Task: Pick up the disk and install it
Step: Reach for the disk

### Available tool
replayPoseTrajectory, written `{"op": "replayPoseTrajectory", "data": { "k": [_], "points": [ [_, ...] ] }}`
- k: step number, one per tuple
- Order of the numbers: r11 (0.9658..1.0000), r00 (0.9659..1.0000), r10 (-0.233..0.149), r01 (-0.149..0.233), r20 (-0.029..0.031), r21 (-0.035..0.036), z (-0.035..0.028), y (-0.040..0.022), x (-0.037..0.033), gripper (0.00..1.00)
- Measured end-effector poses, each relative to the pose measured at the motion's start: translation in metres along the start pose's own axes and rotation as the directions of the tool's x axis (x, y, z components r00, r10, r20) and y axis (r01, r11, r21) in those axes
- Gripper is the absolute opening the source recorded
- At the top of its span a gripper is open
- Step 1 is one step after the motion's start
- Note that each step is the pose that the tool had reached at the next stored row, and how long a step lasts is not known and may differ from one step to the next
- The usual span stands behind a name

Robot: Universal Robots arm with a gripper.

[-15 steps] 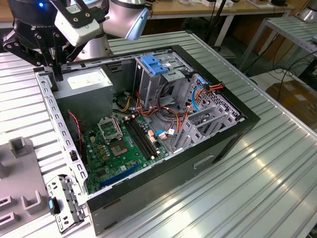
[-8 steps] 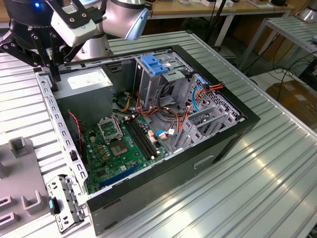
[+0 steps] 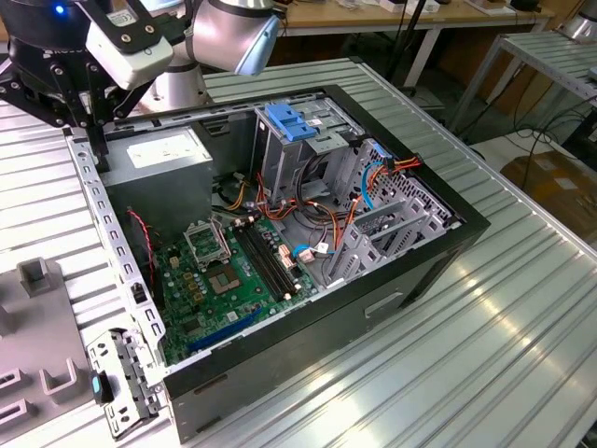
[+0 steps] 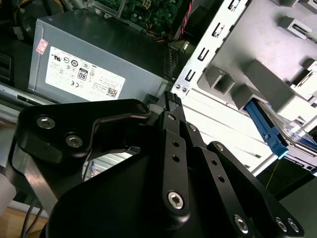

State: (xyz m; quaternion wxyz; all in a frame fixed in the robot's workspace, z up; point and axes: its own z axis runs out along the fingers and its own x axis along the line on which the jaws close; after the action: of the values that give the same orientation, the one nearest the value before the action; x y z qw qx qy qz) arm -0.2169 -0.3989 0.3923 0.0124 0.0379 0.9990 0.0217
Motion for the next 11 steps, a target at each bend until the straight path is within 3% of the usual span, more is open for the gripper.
{"op": "replayPoseTrajectory", "data": {
  "k": [11],
  "points": [
    [1.0, 1.0, 0.0, 0.0, 0.0, 0.0, -0.0002, -0.0007, 0.0091, 0.11]
  ]
}}
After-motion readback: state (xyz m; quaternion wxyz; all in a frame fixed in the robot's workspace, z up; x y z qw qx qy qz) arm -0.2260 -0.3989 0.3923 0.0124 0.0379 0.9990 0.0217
